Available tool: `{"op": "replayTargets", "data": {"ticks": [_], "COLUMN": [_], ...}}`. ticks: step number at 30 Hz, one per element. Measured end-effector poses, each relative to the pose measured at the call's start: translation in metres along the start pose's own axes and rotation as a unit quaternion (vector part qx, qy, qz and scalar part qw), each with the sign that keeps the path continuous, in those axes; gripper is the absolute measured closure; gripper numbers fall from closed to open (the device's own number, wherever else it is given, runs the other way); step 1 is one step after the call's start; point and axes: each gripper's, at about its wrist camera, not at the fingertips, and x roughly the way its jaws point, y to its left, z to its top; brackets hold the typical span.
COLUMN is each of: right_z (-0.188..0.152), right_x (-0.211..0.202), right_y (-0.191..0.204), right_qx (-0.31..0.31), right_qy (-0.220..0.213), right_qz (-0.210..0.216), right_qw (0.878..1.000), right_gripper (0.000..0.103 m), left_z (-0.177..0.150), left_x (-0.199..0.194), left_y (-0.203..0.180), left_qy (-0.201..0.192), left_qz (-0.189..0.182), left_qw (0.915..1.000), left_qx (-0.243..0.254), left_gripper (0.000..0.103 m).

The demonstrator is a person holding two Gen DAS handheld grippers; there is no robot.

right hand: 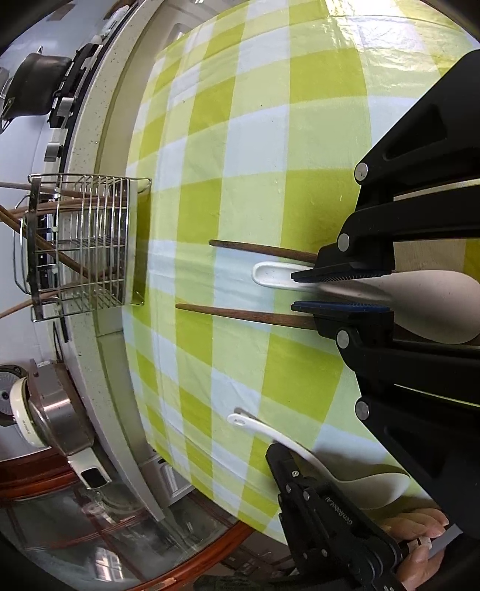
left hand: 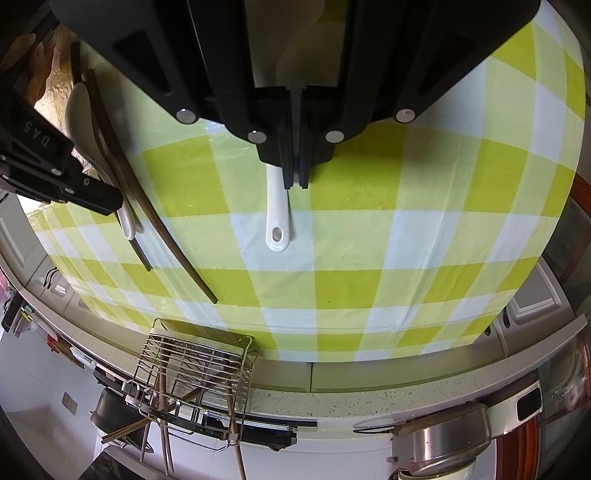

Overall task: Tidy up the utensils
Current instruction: 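Close the right tool on a white spoon while the left tool approaches another spoon, then lower the open left tool onto the white spoon handle and close it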

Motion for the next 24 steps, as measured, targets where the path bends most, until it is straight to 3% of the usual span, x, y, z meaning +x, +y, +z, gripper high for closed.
{"op": "replayTargets", "data": {"ticks": [3, 8, 15, 19, 24], "right_z": [0.001, 0.001, 0.002, 0.000, -0.001], "right_x": [0.002, 0.008, 0.013, 0.013, 0.012], "right_y": [-0.001, 0.000, 0.011, 0.011, 0.011], "right_qx": [-0.001, -0.007, -0.040, -0.049, -0.049], "right_qy": [0.003, 0.012, 0.018, 0.011, 0.009], "right_qz": [-0.005, -0.015, -0.044, -0.056, -0.061], "right_qw": [1.000, 1.000, 0.998, 0.997, 0.997], "right_gripper": [0.089, 0.083, 0.083, 0.083, 0.083], "left_z": [0.001, 0.002, 0.002, 0.002, 0.002], "left_x": [0.000, 0.001, 0.002, 0.002, 0.003], "left_y": [-0.001, -0.005, -0.005, -0.007, -0.009], "left_qy": [-0.002, -0.002, -0.001, 0.000, 0.001], "left_qz": [-0.001, 0.002, 0.014, 0.017, 0.024], "left_qw": [1.0000, 1.0000, 0.9999, 0.9998, 0.9996], "left_qx": [-0.002, 0.004, 0.005, 0.009, 0.014], "left_gripper": [0.086, 0.082, 0.080, 0.069, 0.067]}}
